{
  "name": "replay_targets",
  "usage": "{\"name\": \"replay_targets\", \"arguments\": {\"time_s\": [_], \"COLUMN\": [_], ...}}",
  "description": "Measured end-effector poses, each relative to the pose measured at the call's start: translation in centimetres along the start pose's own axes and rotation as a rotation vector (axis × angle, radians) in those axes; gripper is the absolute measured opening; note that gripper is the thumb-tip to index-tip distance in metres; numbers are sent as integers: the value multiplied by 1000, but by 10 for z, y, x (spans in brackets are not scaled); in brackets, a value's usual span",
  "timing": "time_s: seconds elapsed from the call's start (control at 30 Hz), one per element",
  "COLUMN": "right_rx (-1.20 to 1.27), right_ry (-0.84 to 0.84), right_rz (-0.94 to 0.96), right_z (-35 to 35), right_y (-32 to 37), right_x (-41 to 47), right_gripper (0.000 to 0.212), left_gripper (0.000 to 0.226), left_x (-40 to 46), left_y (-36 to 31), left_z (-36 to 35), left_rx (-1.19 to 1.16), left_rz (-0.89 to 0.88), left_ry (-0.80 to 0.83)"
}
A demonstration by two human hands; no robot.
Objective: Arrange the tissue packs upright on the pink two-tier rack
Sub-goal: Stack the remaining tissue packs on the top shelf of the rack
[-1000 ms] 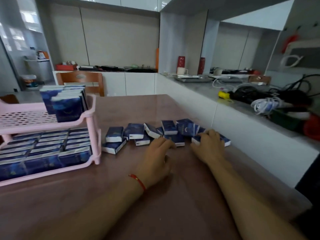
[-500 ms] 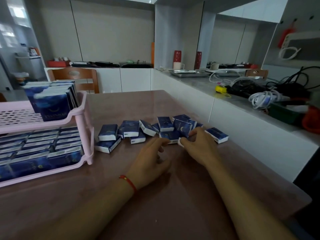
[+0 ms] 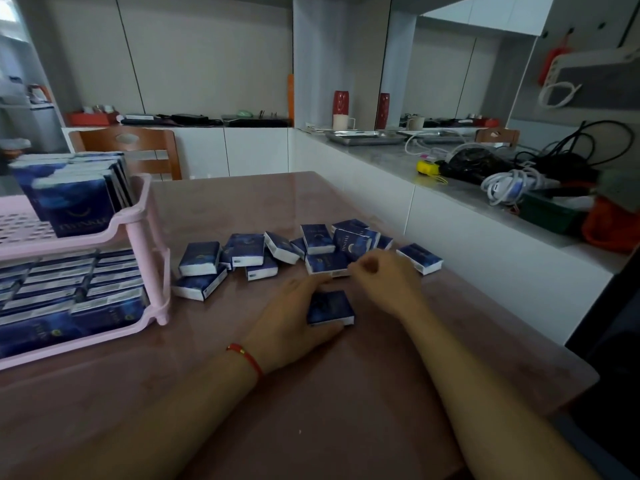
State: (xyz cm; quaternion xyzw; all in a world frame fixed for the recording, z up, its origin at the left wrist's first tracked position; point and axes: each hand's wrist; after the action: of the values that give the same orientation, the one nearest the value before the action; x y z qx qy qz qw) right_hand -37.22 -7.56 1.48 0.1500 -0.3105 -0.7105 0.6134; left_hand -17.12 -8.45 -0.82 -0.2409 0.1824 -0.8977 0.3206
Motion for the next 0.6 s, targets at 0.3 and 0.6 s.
{"name": "replay_targets", "arguments": {"time_s": [0.3,0.6], "right_rx": [-642,291], "right_ry": [-210,-303], "right_rz": [-329,61], "right_z": [23,37], "right_y": [-87,-56], "right_x": [48,21], "right_gripper": [55,44], "left_gripper": [52,59], "left_x": [-1,-1], "left_y": [6,15], "left_z": [9,10], "left_rx": [-290,-832], "left_rz": [65,275], "left_ry": [-107,-263]}}
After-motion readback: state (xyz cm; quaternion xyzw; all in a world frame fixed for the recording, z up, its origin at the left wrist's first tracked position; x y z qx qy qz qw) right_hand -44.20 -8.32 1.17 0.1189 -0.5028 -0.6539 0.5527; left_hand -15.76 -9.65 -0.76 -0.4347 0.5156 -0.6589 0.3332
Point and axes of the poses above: each hand's wrist, its own x-axis towards the middle knuckle, its own z-axis out of the back of the hand, y = z × x, and after that the axes turned 9 degrees about y, right-handed
